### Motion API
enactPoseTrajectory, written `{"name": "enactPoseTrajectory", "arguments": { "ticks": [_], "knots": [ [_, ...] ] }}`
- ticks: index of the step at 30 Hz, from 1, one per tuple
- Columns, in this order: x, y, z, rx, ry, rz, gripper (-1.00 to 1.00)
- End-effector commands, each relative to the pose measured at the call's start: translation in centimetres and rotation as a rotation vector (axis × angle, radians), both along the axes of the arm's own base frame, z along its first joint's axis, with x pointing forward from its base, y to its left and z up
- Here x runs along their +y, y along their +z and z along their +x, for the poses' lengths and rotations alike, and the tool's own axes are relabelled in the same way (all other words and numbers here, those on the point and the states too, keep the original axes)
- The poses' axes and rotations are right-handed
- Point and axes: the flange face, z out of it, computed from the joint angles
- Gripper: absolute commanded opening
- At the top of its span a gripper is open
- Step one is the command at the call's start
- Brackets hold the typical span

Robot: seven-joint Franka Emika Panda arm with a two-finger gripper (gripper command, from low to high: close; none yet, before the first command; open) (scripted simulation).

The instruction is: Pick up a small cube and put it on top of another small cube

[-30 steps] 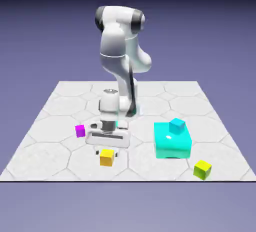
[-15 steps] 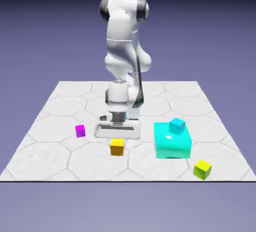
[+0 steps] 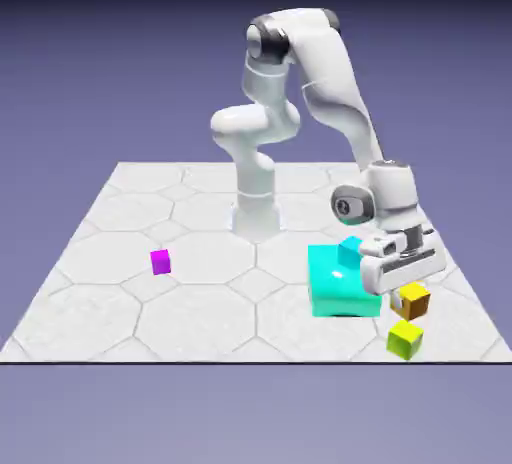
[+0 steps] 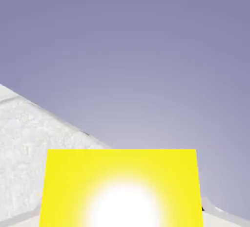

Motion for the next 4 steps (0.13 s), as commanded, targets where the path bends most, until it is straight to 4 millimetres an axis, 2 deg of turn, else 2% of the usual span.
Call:
{"name": "enactPoseTrajectory", "arguments": {
  "ticks": [1, 2, 3, 4],
  "knots": [
    [0.1, -0.6, 0.1, 0.000, 0.001, -0.002, -1.00],
    [0.1, -0.6, 0.1, 0.000, 0.001, -0.002, 1.00],
    [0.1, -0.6, 0.1, 0.000, 0.001, -0.002, 1.00],
    [-0.1, 0.6, -0.1, 0.001, -0.001, 0.001, 1.00]
  ]
}}
